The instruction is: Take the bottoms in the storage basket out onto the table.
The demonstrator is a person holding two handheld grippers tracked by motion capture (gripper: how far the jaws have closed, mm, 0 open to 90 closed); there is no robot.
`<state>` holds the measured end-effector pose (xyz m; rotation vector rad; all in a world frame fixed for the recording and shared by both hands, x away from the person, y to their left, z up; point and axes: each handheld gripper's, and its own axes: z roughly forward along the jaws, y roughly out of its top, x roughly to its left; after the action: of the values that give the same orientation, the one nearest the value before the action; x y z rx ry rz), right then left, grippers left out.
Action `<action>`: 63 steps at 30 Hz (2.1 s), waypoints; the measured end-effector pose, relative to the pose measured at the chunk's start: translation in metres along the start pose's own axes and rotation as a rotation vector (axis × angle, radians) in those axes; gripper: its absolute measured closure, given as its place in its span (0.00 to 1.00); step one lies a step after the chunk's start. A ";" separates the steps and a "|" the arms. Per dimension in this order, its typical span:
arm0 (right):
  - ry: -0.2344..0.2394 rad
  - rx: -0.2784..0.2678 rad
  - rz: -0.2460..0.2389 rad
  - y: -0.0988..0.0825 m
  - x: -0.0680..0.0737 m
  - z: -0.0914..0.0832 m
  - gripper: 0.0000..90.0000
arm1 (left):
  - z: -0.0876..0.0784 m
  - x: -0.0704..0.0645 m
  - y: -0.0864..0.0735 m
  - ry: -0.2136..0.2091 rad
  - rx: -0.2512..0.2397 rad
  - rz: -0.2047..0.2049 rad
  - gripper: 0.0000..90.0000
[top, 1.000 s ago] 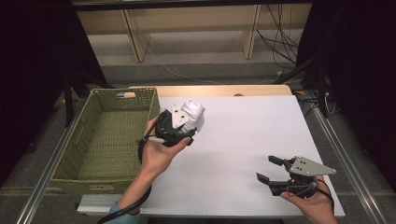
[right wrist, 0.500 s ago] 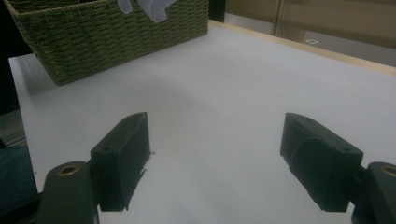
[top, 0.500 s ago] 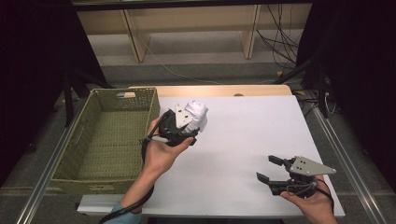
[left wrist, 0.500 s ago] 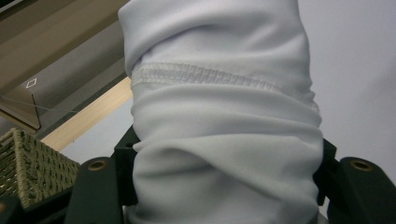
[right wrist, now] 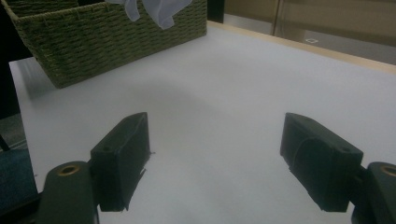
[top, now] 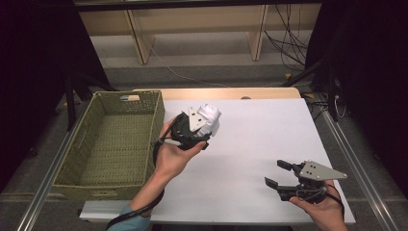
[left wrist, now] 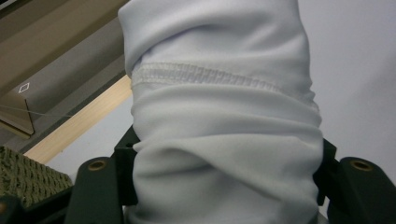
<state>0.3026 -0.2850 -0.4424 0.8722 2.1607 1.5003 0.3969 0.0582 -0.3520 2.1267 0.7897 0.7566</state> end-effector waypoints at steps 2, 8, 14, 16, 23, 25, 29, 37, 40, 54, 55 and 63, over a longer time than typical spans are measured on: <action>0.000 -0.002 0.001 0.000 0.000 0.000 0.28 | 0.002 -0.001 0.001 -0.005 -0.001 0.001 0.40; 0.001 -0.002 0.000 0.000 0.001 0.000 0.28 | 0.006 -0.003 0.005 -0.011 -0.002 0.003 0.40; 0.003 0.000 -0.003 0.000 0.001 0.000 0.28 | 0.010 -0.004 0.005 -0.017 0.000 0.000 0.40; 0.002 0.000 -0.003 0.000 0.001 0.000 0.28 | 0.010 -0.005 0.005 -0.019 0.002 0.002 0.40; 0.005 -0.004 -0.007 0.001 0.002 0.001 0.28 | 0.013 -0.007 0.006 -0.025 0.000 0.003 0.40; 0.003 0.003 -0.011 0.001 0.002 0.001 0.28 | 0.014 -0.007 0.007 -0.028 0.002 0.006 0.40; 0.001 0.004 -0.013 0.001 0.002 0.001 0.28 | 0.017 -0.009 0.006 -0.029 0.005 0.007 0.40; 0.005 -0.002 -0.010 0.001 0.002 0.002 0.28 | 0.021 -0.012 0.007 -0.038 0.011 0.011 0.40; 0.003 0.003 -0.013 0.001 0.002 0.001 0.28 | 0.022 -0.013 0.007 -0.043 0.017 0.013 0.40; 0.003 -0.006 -0.004 0.001 0.002 0.002 0.29 | 0.030 -0.021 0.011 -0.063 0.031 0.031 0.40; 0.002 -0.005 -0.006 0.000 0.002 0.002 0.29 | 0.031 -0.022 0.012 -0.065 0.033 0.032 0.40; 0.005 -0.010 -0.004 0.001 0.002 0.001 0.29 | 0.040 -0.030 0.013 -0.083 0.039 0.035 0.40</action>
<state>0.3020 -0.2820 -0.4418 0.8619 2.1556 1.5113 0.4099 0.0121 -0.3723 2.1971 0.7305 0.6715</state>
